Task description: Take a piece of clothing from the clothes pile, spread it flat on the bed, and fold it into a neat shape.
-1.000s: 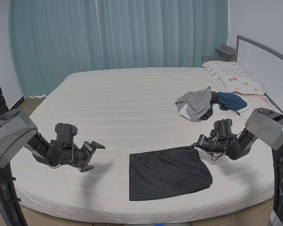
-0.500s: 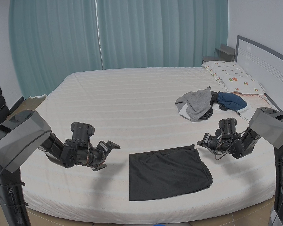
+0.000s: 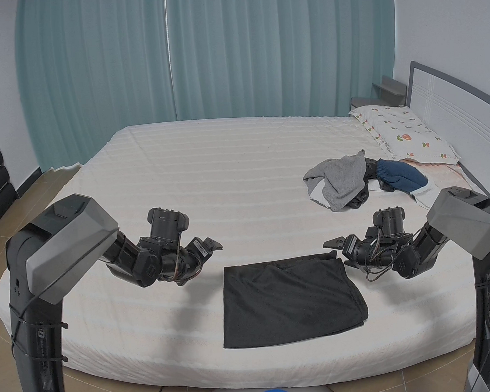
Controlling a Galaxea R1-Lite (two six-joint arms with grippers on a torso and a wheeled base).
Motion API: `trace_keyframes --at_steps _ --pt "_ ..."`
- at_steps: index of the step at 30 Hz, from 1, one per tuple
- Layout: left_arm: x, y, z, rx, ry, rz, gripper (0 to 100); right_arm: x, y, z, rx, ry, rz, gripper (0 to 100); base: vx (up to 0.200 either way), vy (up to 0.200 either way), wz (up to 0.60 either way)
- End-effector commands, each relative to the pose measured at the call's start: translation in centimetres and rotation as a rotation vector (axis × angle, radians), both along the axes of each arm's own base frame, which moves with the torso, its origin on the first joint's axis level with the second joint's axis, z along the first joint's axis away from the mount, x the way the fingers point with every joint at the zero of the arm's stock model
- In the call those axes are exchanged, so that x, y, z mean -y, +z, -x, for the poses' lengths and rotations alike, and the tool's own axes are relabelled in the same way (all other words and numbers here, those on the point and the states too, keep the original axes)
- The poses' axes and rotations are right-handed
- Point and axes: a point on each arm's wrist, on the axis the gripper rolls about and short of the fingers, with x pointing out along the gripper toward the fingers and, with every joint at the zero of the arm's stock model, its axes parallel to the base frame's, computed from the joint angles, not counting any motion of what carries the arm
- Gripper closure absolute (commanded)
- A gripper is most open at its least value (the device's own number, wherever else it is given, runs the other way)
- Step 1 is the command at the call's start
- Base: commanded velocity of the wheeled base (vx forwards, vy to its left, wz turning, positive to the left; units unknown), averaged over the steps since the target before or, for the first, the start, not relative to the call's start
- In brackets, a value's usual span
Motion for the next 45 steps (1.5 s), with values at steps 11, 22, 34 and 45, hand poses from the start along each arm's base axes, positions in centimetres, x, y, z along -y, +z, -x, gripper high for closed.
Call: trace_keyframes --at_steps 11,22,34,45 --pt "1.1 -1.9 -0.8 -0.015 -0.024 -0.007 0 -0.3 -0.8 -0.3 0.000 0.004 0.008 100 0.000 0.000 0.00" --pt "1.5 -2.0 -0.8 -0.011 -0.032 -0.007 0 1.8 -0.1 -0.2 0.033 -0.049 -0.004 100 0.000 0.000 0.00" --pt "2.4 -2.2 -0.5 -0.009 -0.057 -0.013 0 2.2 -0.5 0.5 0.032 -0.051 -0.009 0 0.000 0.000 0.00" --pt "4.1 -3.3 -0.2 0.010 -0.124 -0.064 0 1.7 -0.5 1.0 0.046 -0.055 -0.044 0 0.000 0.000 0.00"
